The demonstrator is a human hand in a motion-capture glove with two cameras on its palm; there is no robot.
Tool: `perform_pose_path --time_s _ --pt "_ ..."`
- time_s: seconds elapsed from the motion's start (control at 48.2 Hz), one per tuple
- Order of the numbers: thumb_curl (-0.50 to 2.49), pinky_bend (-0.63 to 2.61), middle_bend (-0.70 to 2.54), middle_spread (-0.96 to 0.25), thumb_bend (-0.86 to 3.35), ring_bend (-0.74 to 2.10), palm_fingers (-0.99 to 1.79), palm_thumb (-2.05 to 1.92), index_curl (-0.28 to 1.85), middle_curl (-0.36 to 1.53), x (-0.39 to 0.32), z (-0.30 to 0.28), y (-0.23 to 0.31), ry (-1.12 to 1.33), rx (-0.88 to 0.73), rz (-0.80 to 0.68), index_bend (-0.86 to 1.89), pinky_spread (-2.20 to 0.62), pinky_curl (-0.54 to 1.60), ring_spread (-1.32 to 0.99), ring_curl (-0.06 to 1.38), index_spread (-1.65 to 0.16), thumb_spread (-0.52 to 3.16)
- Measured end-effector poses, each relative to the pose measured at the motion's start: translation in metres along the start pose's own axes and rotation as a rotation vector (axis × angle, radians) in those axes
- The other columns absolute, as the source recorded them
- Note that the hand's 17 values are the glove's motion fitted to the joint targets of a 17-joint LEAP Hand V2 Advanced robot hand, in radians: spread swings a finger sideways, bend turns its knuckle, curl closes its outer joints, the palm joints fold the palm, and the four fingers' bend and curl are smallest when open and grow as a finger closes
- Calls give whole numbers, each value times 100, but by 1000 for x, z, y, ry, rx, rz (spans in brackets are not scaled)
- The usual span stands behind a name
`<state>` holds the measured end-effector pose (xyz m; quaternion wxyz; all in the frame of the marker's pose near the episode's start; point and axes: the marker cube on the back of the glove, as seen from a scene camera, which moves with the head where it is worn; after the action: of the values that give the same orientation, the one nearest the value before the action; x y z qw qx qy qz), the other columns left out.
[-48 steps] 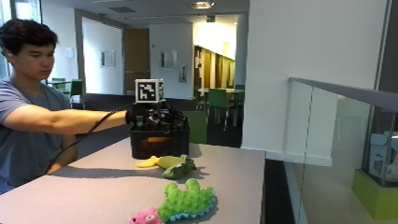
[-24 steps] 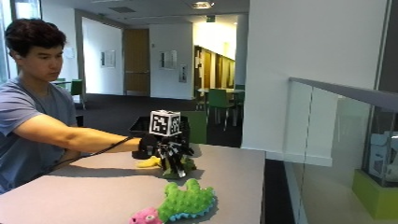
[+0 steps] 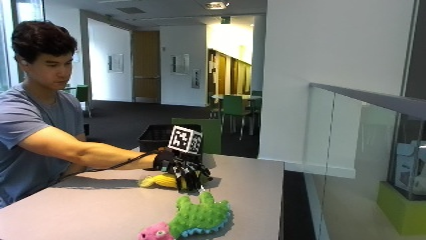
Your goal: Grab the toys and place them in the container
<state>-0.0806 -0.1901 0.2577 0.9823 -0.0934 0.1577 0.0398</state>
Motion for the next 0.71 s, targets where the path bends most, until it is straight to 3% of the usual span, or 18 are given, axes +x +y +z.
perform_pose_path --time_s 0.083,0.208,0.374,0.498,0.706 --pt "37 167 73 -2 31 145 16 47 -1 51 0 2 2 54 83 2 -1 -37 42 -32 42 -24 133" --pt "44 161 78 -10 40 141 25 61 0 51 13 6 0 32 204 -1 7 -38 38 -36 40 -28 138" --pt "53 150 89 -24 36 143 53 63 2 54 45 4 5 -301 46 -79 11 -42 35 -40 40 -32 121" --pt "61 141 89 -30 36 142 70 69 5 56 66 -44 17 -385 50 -121 24 -43 34 -42 41 -34 108" --pt "71 132 82 -36 35 136 75 72 9 58 76 -135 43 -425 127 -178 19 -45 35 -42 42 -37 95"
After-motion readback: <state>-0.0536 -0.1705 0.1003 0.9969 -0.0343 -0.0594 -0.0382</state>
